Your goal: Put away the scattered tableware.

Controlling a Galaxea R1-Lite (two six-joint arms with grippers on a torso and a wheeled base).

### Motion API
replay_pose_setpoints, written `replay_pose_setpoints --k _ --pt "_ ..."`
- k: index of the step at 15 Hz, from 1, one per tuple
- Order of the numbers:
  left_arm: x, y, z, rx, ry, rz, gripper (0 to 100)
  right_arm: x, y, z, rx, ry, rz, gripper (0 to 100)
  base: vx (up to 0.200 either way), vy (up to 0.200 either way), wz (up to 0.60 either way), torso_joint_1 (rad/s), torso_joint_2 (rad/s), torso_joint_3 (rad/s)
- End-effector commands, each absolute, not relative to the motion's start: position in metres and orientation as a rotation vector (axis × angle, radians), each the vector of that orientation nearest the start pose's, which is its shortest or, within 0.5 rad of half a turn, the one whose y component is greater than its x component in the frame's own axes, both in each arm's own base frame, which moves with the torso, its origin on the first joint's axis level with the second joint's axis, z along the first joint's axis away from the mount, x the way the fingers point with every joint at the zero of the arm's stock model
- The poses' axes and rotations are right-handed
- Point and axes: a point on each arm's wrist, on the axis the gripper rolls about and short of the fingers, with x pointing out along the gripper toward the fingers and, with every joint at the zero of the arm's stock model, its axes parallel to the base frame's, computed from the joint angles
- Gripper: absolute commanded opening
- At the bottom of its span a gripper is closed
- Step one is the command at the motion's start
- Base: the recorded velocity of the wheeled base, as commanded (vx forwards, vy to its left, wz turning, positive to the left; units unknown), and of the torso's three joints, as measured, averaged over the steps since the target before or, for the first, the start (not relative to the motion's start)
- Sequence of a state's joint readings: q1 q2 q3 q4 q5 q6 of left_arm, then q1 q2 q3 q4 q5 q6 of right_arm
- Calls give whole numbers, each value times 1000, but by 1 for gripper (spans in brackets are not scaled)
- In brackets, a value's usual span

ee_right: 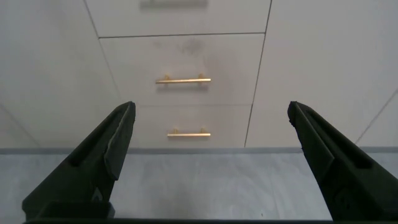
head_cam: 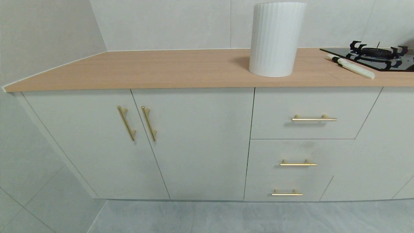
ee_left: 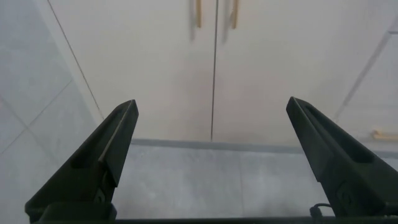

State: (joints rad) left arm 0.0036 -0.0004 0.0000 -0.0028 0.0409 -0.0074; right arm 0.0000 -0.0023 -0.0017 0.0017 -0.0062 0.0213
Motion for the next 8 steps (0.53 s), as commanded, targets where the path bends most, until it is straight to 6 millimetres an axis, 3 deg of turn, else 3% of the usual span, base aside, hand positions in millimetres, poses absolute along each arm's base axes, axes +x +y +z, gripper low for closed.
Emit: replay_pose_setpoints --k 1,8 --pt "-23 1 76 -8 -3 46 100 -23 0 76 21 0 -6 100 200 0 0 -7 2 -2" --pt "-23 1 76 -8 -3 46 100 -23 0 76 23 0 -6 100 200 0 0 0 1 2"
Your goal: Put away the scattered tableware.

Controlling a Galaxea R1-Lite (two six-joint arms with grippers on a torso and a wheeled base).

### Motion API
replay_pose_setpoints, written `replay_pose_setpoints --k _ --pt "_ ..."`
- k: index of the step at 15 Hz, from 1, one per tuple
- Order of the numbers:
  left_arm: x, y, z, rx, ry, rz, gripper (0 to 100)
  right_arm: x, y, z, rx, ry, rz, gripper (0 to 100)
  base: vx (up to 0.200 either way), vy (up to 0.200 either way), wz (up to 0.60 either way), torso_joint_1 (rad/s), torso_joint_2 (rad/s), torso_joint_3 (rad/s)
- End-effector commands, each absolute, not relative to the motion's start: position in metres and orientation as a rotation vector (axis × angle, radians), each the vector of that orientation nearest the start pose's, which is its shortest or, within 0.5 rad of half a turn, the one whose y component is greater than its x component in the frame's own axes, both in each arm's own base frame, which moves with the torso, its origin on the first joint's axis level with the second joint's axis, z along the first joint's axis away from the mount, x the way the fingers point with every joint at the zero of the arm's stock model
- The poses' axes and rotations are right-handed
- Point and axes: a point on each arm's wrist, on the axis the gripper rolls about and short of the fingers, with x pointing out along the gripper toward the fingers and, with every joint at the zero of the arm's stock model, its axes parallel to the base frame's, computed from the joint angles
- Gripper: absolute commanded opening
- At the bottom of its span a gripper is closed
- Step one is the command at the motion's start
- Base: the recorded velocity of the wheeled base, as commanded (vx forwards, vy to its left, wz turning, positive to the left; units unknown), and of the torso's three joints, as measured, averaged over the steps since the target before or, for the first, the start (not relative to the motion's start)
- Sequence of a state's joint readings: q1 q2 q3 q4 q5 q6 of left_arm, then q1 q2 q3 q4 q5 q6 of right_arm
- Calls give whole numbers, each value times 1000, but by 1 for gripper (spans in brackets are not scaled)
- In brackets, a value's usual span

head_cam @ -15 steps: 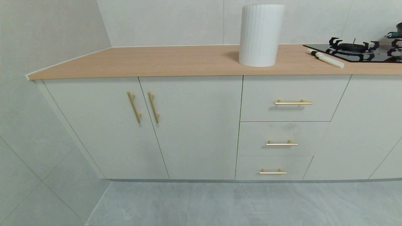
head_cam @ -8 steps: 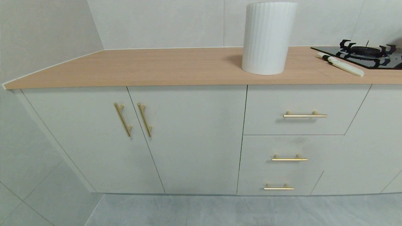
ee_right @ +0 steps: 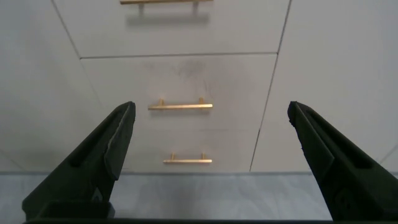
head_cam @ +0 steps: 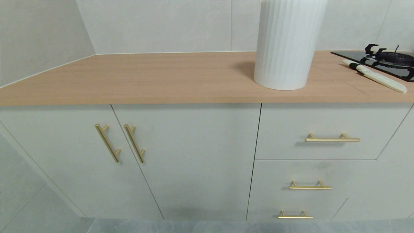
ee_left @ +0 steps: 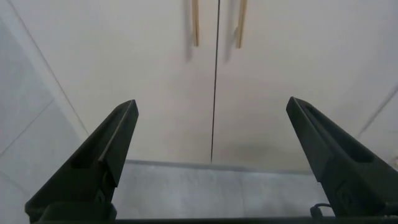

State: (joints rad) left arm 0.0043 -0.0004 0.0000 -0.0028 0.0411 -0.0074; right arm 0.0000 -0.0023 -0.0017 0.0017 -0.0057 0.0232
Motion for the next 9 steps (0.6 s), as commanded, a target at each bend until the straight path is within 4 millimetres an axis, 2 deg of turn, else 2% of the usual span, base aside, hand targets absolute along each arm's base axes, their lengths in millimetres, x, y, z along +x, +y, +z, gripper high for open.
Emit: replay_pose_setpoints --k 1,3,5,9 --pt "-23 1 76 -8 -3 46 100 -23 0 76 23 0 -6 100 0 0 0 0 0 0" --pt "-23 1 76 -8 -3 46 100 -23 0 76 23 0 -6 100 0 0 0 0 0 0" --pt "-23 1 76 -8 -3 46 100 -23 0 76 23 0 -6 100 0 0 -600 7 0 5" --pt "-23 1 76 -9 -3 46 100 -23 0 76 23 0 -6 100 0 0 0 0 0 0"
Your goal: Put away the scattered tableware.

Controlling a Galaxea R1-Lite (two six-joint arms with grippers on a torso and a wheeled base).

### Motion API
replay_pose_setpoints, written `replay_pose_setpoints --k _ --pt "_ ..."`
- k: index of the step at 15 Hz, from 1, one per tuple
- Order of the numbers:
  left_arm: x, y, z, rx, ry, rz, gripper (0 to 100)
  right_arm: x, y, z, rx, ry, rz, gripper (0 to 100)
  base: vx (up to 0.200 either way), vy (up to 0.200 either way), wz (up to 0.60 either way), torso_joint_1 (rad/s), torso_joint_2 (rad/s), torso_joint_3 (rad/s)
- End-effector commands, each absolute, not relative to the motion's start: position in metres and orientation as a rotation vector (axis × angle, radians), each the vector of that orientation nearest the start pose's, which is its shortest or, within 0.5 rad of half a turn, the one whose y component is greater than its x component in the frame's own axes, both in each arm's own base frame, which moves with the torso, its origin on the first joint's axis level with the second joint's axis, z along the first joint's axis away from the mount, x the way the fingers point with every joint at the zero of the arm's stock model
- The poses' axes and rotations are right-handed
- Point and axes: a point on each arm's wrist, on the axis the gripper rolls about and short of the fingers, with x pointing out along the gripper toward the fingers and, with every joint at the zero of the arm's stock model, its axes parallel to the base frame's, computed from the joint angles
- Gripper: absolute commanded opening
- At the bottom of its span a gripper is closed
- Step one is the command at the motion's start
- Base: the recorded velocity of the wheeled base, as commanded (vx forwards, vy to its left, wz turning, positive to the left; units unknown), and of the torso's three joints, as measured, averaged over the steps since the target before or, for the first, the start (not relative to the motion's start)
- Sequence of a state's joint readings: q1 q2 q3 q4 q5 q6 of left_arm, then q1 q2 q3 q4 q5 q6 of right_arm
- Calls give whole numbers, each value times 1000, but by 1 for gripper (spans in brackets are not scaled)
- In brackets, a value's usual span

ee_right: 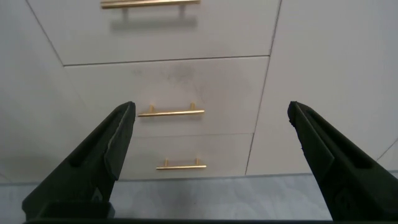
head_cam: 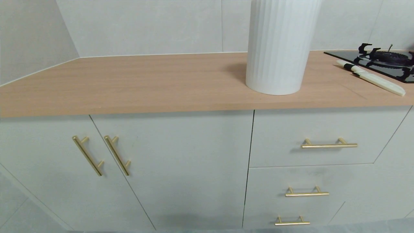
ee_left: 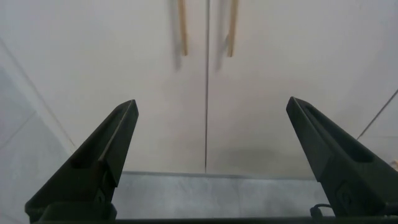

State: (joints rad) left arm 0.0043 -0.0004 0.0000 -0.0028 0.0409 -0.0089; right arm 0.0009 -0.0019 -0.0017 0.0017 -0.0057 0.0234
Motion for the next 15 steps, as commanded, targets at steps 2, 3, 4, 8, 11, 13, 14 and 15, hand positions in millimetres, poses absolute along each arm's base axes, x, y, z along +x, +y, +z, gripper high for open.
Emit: replay_pose_setpoints --k 2,3,4,8,11,13,14,15 --pt "-23 1 76 -9 -3 46 100 -23 0 76 23 0 -6 100 0 0 0 0 0 0" --pt "-23 1 76 -8 -3 46 100 -23 0 76 23 0 -6 100 0 0 0 0 0 0" --pt "-23 1 76 -8 -3 46 100 -23 0 76 23 0 -6 100 0 0 0 0 0 0" --pt "-23 1 76 -8 -3 46 100 -23 0 76 25 0 -6 100 0 0 0 0 0 0" --pt "-23 1 76 -8 -3 46 100 -23 0 76 25 0 -6 100 0 -133 0 6 -3 2" --pt "-23 1 76 -8 -3 46 100 -23 0 76 25 0 -6 100 0 -200 0 7 2 2" --pt "-23 1 76 -8 -2 46 100 -23 0 76 25 0 -6 100 0 -200 0 -12 2 7" --pt "-23 1 76 -8 -3 46 100 -23 0 76 25 0 -6 100 0 -200 0 2 2 -2"
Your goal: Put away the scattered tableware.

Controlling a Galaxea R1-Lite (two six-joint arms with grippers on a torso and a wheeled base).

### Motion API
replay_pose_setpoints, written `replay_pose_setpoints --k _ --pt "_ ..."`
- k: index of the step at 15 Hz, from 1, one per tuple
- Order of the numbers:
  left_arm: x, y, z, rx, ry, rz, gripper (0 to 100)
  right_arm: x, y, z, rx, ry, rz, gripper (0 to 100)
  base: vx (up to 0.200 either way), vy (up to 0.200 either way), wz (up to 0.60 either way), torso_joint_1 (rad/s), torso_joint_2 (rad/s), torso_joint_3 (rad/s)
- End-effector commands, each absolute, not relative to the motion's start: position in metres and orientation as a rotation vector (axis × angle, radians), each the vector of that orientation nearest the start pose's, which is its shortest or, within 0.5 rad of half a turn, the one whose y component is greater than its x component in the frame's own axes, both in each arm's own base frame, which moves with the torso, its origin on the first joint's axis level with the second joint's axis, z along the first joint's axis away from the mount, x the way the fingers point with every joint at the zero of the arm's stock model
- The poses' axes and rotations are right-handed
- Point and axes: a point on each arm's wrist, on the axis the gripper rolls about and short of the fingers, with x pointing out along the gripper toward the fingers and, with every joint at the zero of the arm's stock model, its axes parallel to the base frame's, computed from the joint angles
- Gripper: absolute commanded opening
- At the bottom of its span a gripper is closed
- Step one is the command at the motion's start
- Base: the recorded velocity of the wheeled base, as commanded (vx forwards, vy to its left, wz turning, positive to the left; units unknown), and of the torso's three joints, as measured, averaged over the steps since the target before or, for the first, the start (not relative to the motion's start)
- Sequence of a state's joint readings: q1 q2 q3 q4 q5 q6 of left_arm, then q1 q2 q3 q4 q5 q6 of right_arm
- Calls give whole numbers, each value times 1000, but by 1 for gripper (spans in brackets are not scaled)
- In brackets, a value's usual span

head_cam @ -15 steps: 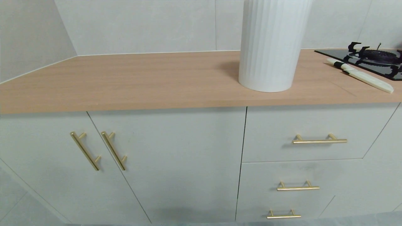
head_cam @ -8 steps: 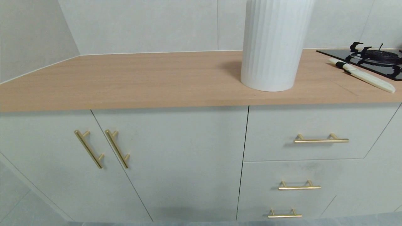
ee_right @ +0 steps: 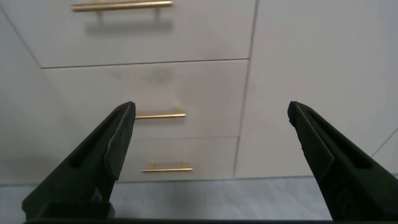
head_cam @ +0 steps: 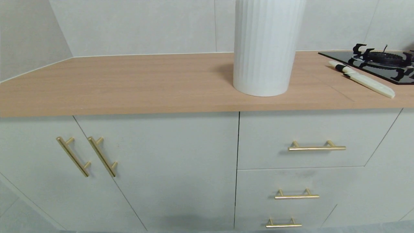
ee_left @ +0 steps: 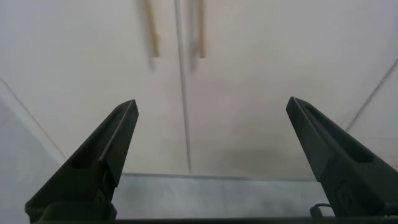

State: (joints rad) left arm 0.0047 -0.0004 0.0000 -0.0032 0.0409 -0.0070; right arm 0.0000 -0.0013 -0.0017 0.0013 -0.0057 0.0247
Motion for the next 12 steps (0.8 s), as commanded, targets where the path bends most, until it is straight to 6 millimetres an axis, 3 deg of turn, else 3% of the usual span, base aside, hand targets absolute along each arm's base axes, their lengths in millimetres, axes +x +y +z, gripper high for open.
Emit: replay_pose_setpoints --k 1,3,10,12 --pt "-23 1 76 -8 -3 46 100 -23 0 76 25 0 -6 100 0 -200 0 -7 7 -7" --pt "-23 1 76 -8 -3 46 100 -23 0 76 25 0 -6 100 -200 -200 0 2 5 2" --pt "-23 1 76 -8 -3 46 100 -23 0 76 25 0 -6 100 0 0 0 0 0 0" --pt "-23 1 76 -8 -3 46 100 -23 0 76 25 0 -6 100 200 0 0 -5 2 2"
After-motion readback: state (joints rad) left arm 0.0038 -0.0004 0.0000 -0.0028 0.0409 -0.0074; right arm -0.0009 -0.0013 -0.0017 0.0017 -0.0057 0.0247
